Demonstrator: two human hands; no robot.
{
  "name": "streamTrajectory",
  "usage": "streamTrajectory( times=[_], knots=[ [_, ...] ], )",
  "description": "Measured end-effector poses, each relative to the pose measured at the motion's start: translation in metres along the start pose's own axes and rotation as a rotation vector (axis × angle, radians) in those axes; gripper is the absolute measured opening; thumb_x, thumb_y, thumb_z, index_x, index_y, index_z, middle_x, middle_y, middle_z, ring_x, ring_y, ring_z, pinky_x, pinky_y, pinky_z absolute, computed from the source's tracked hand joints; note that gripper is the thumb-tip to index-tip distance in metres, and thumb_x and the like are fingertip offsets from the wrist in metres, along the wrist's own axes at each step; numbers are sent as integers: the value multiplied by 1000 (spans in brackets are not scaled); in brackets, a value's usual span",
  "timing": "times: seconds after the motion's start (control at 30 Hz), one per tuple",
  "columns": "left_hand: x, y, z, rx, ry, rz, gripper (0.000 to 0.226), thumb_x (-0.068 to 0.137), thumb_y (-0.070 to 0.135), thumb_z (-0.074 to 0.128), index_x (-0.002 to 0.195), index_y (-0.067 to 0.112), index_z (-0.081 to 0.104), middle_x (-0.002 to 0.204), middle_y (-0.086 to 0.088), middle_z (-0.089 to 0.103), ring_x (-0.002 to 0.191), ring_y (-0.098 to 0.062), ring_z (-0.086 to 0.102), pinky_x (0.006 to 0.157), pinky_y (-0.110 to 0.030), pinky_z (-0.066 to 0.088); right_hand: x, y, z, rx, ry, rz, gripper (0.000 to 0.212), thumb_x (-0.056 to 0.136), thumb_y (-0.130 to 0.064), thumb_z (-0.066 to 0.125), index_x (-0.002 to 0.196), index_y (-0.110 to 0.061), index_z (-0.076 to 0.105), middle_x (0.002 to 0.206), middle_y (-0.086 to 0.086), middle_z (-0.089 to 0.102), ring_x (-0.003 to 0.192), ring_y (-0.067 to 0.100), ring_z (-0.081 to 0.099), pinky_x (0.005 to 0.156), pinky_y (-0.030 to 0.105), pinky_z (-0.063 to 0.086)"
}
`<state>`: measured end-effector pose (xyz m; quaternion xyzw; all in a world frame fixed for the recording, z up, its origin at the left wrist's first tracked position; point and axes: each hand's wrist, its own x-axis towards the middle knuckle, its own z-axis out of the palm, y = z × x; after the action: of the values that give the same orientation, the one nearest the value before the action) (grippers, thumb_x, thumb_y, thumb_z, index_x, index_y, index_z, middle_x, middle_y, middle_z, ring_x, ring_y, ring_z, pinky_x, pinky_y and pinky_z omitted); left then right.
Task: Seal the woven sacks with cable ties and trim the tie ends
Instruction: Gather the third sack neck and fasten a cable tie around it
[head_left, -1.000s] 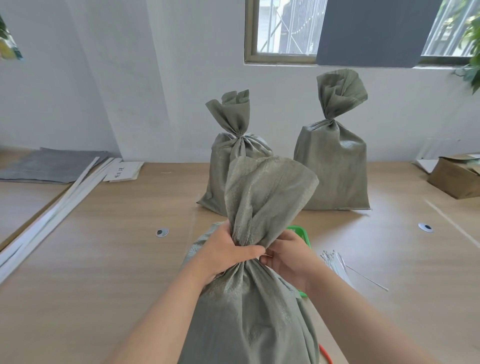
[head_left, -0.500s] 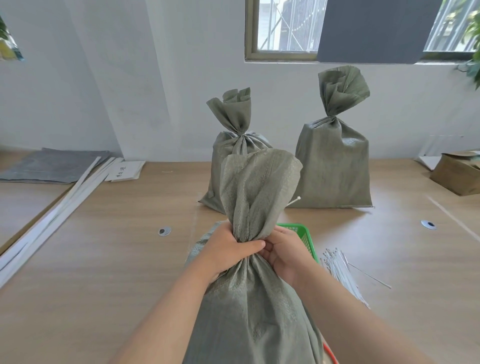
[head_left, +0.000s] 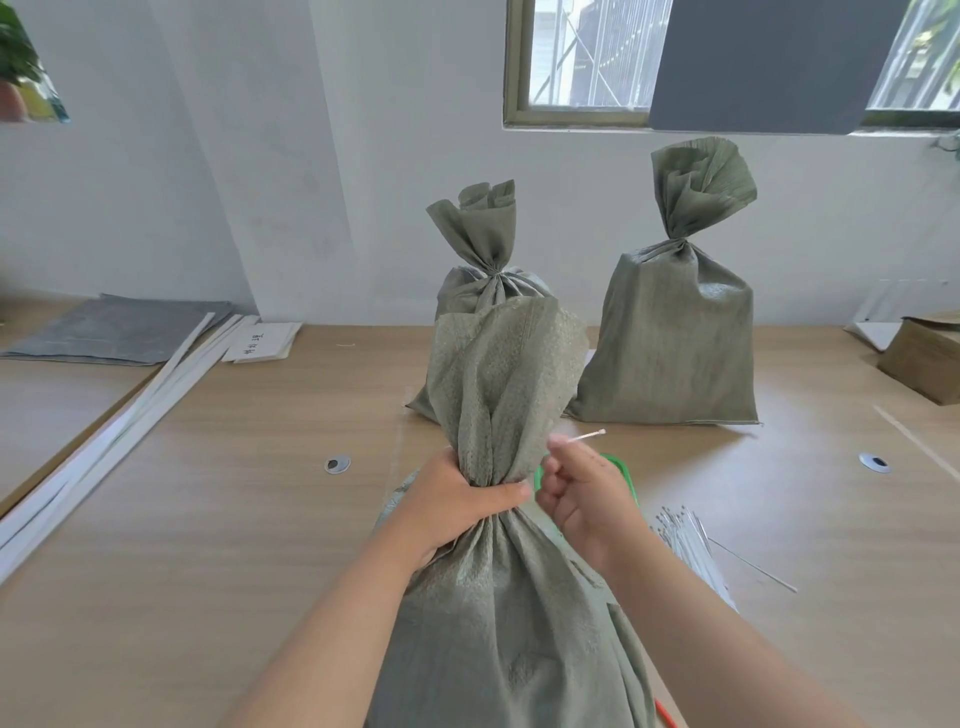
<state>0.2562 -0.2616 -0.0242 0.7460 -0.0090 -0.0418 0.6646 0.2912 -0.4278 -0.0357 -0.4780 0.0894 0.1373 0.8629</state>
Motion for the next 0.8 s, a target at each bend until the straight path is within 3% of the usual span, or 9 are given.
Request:
streamTrajectory(
  times=[0.13,0.27,0.47,0.6,0.8],
  knots=[
    [3,-2,-7,3,35,-31,36,73,16,89,106,20,75,101,4,79,99,-13,74,91,-37,57,4,-8,-11,26,35,-161,6,95,-5,61,91,-5,66,65,3,58,52,11,48,52,21,47],
    [5,1,-6,78,95,-2,27,75,19,87,100,23,77,96,10,79,94,-6,73,86,-30,57,-2,-2,-13,-253,-99,-194,10,95,-2,61,93,3,69,73,8,68,56,13,57,57,25,50],
    [8,2,-2,156,96,14,28,74,22,87,100,25,79,95,11,79,94,-3,73,85,-28,58,-6,6,-4,-408,-136,-151,30,94,1,62,65,-7,71,61,4,63,59,14,58,63,28,51],
    [7,5,-6,221,108,29,27,73,28,87,99,28,78,93,15,78,92,1,71,80,-23,56,-9,2,-3,-364,-132,-122,16,90,2,66,76,-3,70,67,3,64,56,13,57,58,24,50],
    [2,9,-8,345,167,35,32,71,42,86,100,31,79,92,15,78,92,2,70,86,-35,60,-11,2,-8,-479,-52,-283,7,91,0,68,87,-4,73,66,2,69,56,12,60,58,23,53]
  ],
)
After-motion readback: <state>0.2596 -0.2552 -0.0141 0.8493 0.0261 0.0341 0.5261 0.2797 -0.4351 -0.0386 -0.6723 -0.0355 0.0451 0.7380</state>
